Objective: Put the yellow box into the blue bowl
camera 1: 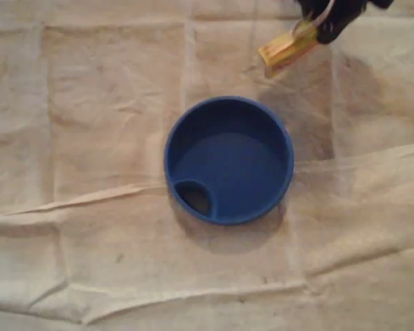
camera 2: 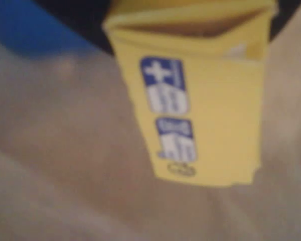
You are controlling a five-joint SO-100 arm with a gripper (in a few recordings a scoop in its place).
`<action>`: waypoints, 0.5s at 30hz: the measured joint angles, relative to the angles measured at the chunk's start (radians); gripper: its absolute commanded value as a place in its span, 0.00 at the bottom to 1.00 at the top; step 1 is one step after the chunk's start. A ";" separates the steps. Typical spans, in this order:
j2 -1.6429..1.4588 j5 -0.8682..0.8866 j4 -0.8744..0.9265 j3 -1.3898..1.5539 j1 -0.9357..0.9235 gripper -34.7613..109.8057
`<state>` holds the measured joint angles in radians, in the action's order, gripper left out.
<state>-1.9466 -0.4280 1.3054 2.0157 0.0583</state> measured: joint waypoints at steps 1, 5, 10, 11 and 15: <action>-0.021 0.000 0.000 0.000 0.000 0.24; -0.115 -0.002 0.000 0.000 0.000 0.24; -0.175 -0.005 0.000 -0.078 -0.006 0.24; -0.175 -0.005 0.000 -0.104 -0.017 0.24; -0.141 -0.005 0.000 -0.225 -0.075 0.24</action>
<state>-2.0877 -0.4326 1.3054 1.7902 -0.0169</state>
